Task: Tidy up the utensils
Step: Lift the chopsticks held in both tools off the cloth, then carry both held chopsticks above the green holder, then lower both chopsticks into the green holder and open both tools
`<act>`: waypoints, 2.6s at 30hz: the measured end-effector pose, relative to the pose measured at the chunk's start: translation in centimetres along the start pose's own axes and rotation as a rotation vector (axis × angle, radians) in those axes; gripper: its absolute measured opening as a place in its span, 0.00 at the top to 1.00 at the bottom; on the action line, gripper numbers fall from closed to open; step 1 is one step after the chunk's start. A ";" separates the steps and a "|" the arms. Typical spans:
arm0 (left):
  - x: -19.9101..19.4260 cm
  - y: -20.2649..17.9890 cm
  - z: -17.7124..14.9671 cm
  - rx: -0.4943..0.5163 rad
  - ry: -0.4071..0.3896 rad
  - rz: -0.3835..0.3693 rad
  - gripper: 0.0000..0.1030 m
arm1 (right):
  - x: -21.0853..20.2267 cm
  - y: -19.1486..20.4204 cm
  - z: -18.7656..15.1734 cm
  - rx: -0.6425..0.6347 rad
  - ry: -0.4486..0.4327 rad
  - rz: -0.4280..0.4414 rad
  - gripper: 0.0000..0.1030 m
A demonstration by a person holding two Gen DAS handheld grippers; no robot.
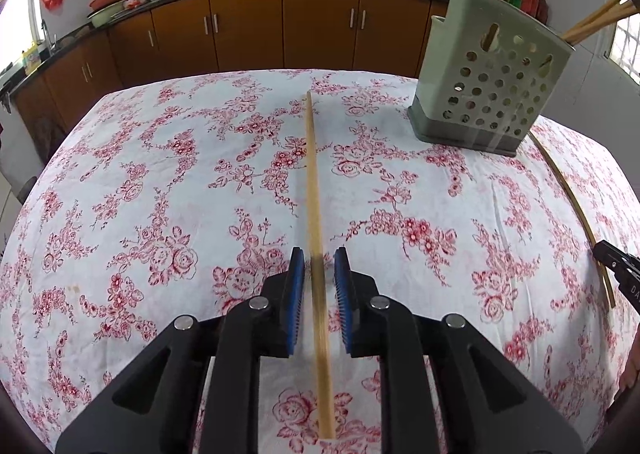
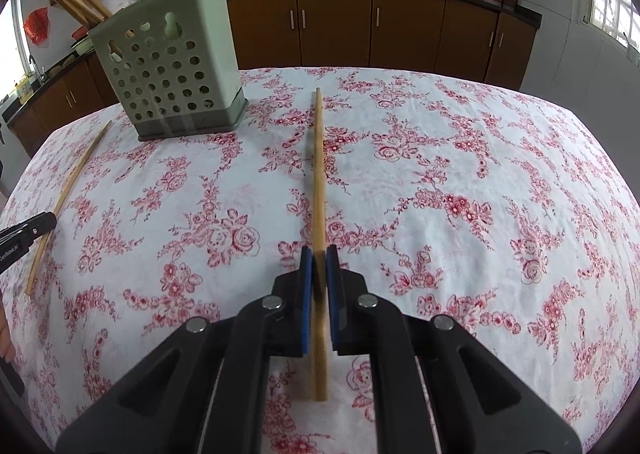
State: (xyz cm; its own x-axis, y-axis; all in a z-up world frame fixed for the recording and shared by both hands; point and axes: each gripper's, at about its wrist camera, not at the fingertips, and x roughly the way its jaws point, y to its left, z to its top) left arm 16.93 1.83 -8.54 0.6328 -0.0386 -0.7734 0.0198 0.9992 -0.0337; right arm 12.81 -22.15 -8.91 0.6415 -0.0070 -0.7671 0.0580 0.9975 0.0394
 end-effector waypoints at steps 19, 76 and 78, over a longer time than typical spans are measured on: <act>-7.3 1.6 3.0 -0.039 -0.156 -0.057 0.93 | -8.4 -2.4 3.4 0.075 -0.226 0.040 0.92; -15.1 -7.8 16.8 0.082 -0.356 -0.201 0.93 | -16.7 3.7 18.1 0.008 -0.600 0.243 0.92; -14.4 -7.8 16.7 0.084 -0.346 -0.195 0.93 | -15.6 3.9 18.1 0.011 -0.577 0.238 0.92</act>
State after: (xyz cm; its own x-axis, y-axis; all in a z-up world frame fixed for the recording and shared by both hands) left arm 20.64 -5.29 13.43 0.8336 -0.2376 -0.4987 0.2195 0.9709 -0.0957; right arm 16.87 -19.43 14.77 0.9477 0.1756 -0.2666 -0.1313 0.9756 0.1757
